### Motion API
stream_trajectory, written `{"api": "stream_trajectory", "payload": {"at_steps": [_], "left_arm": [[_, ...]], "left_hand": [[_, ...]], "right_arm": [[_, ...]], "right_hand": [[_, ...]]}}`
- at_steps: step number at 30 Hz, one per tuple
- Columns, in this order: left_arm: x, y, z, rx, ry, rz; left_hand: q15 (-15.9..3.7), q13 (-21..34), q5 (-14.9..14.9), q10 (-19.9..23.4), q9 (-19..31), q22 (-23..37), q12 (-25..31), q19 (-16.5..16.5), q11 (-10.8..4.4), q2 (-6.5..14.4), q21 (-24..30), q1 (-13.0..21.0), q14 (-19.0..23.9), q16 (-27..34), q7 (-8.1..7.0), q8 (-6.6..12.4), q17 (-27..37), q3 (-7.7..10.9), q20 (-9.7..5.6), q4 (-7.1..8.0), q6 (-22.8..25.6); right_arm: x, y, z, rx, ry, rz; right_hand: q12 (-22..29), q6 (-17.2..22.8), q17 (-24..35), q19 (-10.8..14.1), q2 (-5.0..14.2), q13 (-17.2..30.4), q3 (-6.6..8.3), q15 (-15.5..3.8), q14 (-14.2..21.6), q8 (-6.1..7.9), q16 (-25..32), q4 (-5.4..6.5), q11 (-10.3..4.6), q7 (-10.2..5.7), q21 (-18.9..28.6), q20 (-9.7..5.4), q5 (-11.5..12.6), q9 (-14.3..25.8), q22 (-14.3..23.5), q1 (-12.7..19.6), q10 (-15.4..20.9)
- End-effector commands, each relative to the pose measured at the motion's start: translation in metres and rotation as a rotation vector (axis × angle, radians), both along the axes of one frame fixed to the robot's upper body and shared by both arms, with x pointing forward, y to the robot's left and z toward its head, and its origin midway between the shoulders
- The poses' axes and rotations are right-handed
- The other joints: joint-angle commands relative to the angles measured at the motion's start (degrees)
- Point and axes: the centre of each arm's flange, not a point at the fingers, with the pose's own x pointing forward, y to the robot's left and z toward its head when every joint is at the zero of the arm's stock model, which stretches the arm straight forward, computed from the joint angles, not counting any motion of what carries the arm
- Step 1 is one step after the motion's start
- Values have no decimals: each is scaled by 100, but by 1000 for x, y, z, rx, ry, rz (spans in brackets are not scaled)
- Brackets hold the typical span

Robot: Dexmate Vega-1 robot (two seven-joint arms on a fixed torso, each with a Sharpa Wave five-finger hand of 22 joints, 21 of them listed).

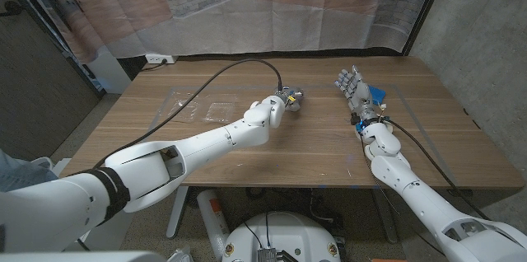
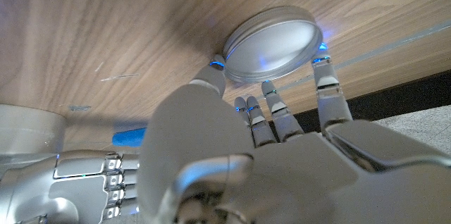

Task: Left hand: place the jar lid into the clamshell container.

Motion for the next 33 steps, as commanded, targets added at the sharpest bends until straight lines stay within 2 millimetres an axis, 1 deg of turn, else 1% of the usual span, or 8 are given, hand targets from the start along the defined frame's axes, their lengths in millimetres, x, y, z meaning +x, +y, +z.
{"api": "stream_trajectory", "payload": {"at_steps": [1,8,10,13,17,31,33], "left_arm": [[1,7,0,-49,7,-5],[-3,11,7,-64,-8,0],[-4,11,8,-66,-10,4],[-5,13,11,-66,-15,11],[-7,15,15,-66,-20,21],[-15,22,24,-85,-44,24],[-15,22,24,-84,-47,25]], "left_hand": [[-125,34,8,120,20,20,52,851,-13,114,166,248,136,59,39,44,52,205,-784,-123,114],[-118,41,25,173,25,21,64,892,7,140,174,371,200,78,36,42,86,265,-820,-130,138],[-117,42,29,172,26,22,62,892,-11,144,172,392,203,78,40,40,93,275,-825,-130,137],[-120,43,33,167,28,22,58,896,-23,148,173,415,206,78,40,37,101,287,-832,-128,136],[-127,46,38,167,29,23,54,891,1,153,168,448,216,79,41,34,116,302,-835,-121,139],[-124,51,35,174,34,24,46,896,1,132,160,453,229,73,26,22,156,303,-827,-69,142],[-123,52,35,173,35,24,44,897,-17,128,158,454,236,73,27,19,162,303,-827,-62,142]], "right_arm": [[3,4,-2,-4,9,9],[3,6,3,-10,3,10],[3,7,3,-10,2,11],[3,7,4,-11,1,9],[2,7,5,-11,1,9],[0,10,5,-11,-4,11],[0,10,5,-10,-5,11]], "right_hand": [[-4,27,30,55,48,27,1,-1,58,-9,-6,-33,4,3,-29,-64,-2,10,24,6,63],[-5,29,30,63,49,28,-3,-8,61,-8,-7,-36,0,2,-44,-61,-2,10,25,3,66],[-12,30,31,68,51,28,-4,-4,66,-8,-7,-37,-21,-1,-49,-61,-2,10,25,2,50],[-7,30,31,70,53,28,-5,-3,63,-8,-9,-38,-5,2,-58,-60,-3,10,25,1,68],[-10,30,31,77,54,28,-6,-10,61,-8,-11,-39,0,2,-63,-61,-3,10,26,0,63],[-16,32,32,87,58,28,-10,-3,68,-7,-13,-46,4,0,-92,-58,-3,10,27,-2,61],[-14,32,32,91,58,28,-11,-3,70,-7,-13,-48,9,0,-97,-59,-4,10,27,-3,67]]}}
